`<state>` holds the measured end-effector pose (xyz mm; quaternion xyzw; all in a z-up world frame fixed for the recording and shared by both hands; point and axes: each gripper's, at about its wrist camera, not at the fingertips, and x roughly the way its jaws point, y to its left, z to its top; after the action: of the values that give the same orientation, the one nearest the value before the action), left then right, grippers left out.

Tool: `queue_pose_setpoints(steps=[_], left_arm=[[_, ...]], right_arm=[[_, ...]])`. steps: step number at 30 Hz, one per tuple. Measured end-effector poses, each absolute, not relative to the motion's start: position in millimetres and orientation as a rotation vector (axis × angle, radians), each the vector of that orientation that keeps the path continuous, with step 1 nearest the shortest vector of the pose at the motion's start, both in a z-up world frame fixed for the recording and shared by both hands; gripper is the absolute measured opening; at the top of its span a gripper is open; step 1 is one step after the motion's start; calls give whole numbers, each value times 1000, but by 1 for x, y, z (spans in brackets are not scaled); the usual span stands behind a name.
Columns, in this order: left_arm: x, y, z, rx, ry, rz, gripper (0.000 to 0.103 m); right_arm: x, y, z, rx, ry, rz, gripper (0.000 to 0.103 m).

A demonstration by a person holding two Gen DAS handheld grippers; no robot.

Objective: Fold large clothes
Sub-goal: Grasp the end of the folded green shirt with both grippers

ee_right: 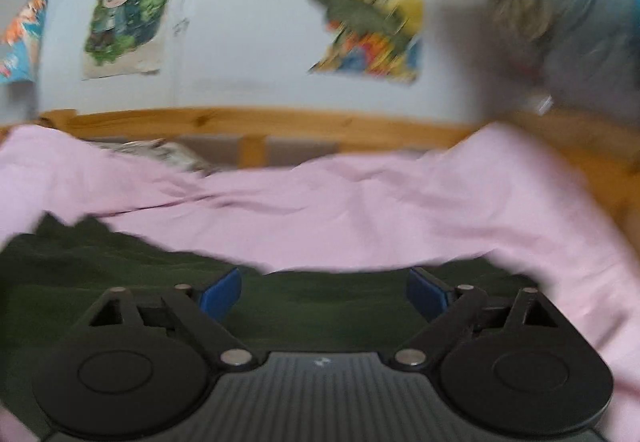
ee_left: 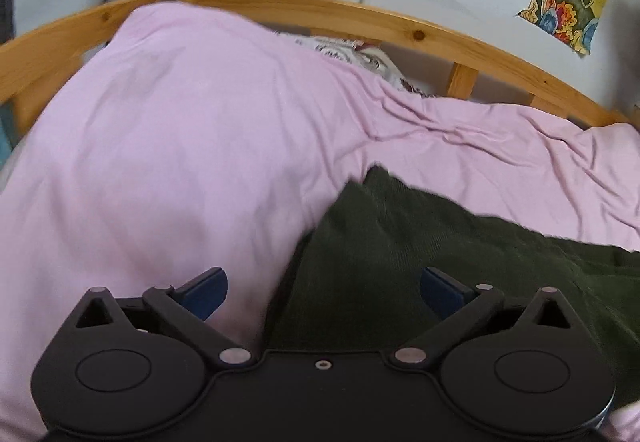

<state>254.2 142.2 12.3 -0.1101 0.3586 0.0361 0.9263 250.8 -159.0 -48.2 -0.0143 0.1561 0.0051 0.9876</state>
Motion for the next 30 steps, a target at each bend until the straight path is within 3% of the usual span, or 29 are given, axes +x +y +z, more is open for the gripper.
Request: queue_pose_setpoints(steps=[6, 15, 30], left_arm=[[225, 141, -27, -445, 926, 103, 102], [244, 127, -50, -400, 1030, 103, 102], [231, 143, -44, -547, 989, 42, 102]], right_arm=[[279, -151, -79, -103, 393, -13, 101], [293, -144, -118, -125, 462, -54, 102], [248, -189, -74, 124, 481, -70, 103]])
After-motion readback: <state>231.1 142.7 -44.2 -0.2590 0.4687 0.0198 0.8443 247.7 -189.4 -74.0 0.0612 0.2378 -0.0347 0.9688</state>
